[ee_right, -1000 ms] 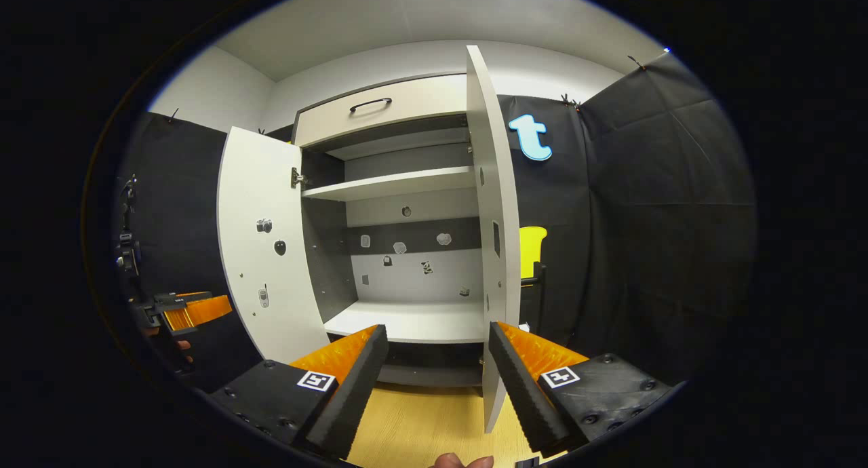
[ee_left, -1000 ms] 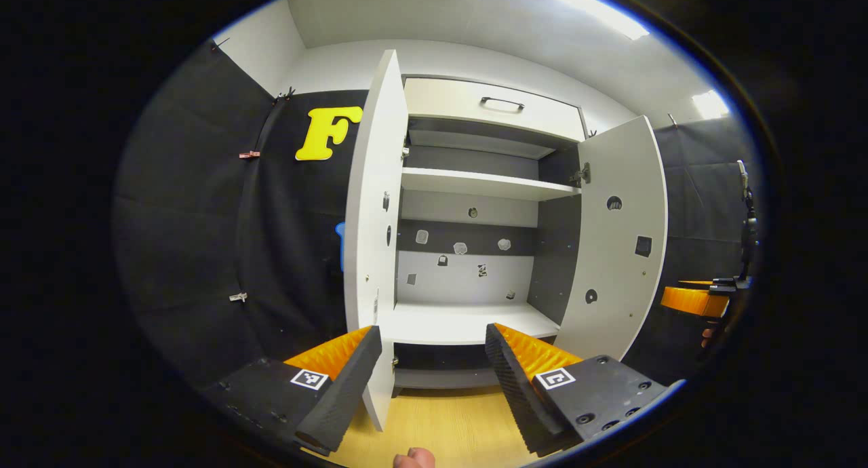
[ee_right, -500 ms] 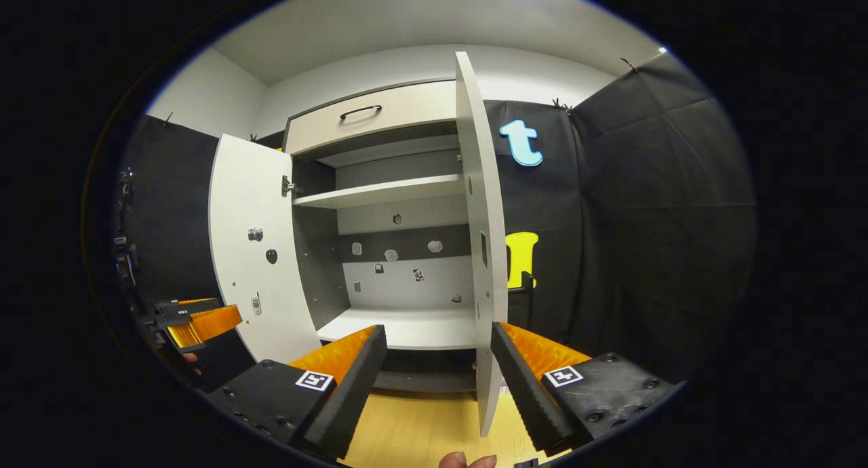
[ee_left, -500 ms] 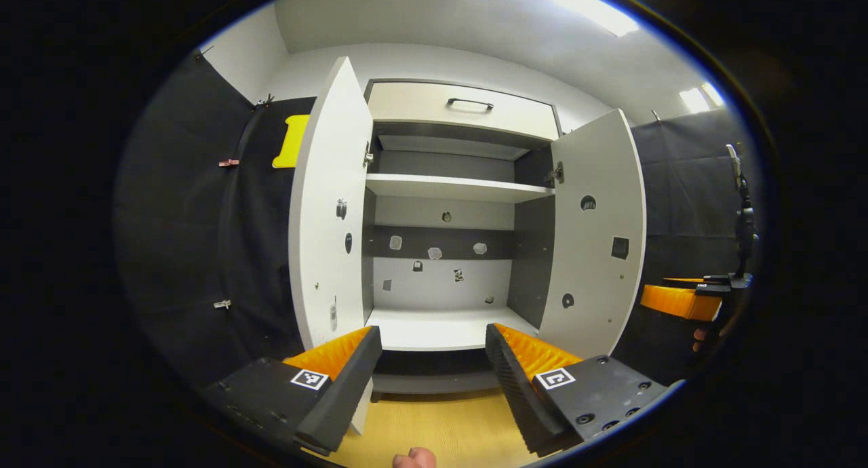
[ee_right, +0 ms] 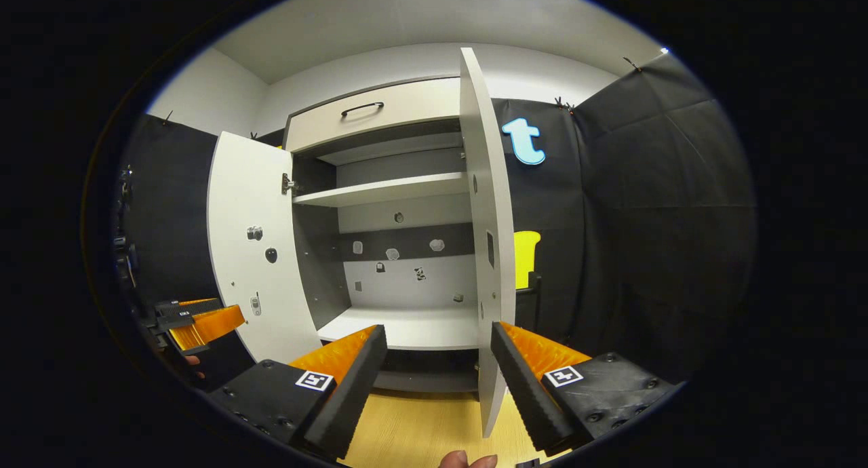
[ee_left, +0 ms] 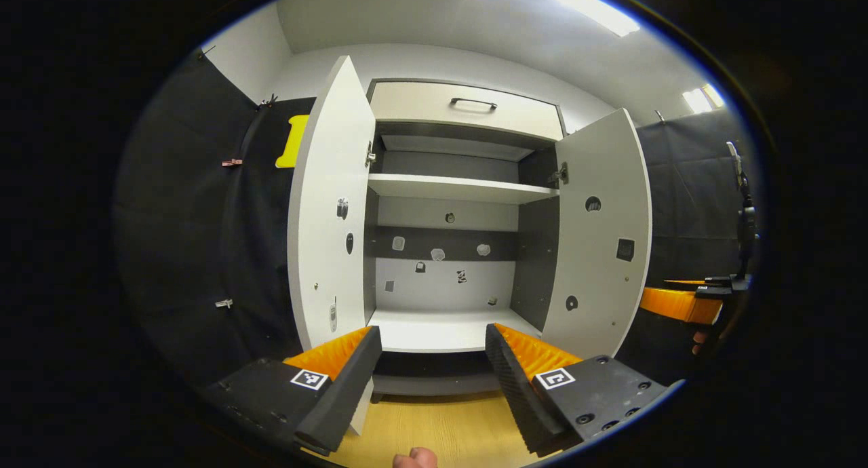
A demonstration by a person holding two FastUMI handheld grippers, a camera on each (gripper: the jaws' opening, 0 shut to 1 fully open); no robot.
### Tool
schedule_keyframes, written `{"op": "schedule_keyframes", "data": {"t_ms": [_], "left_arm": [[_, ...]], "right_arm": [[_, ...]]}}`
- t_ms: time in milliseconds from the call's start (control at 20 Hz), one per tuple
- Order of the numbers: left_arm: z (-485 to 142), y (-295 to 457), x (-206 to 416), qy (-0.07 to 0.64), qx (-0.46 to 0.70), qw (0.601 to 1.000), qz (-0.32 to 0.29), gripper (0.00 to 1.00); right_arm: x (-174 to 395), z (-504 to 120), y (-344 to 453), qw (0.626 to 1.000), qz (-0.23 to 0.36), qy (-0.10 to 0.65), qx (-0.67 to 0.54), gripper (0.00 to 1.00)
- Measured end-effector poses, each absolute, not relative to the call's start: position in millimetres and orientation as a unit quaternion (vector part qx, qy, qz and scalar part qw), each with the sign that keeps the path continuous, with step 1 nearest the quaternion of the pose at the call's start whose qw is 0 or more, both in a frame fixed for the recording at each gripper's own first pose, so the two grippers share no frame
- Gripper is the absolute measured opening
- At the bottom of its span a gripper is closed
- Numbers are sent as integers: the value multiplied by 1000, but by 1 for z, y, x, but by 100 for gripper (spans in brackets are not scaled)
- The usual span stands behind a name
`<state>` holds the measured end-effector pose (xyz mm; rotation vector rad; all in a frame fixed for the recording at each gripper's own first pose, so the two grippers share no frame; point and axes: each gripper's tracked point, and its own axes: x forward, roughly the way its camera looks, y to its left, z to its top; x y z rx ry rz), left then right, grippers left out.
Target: Open the right door of the double-door shoe cabinet with the right hand, and open the left door with the left hand.
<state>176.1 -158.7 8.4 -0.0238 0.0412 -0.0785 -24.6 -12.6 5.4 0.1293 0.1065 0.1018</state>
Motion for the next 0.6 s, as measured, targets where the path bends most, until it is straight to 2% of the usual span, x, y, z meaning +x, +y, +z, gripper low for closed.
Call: {"op": "schedule_keyframes", "data": {"t_ms": [600], "left_arm": [[4,-160,182,20,-4,999,-38,95]], "right_arm": [[-18,3,-2,995,60,55,61,97]]}}
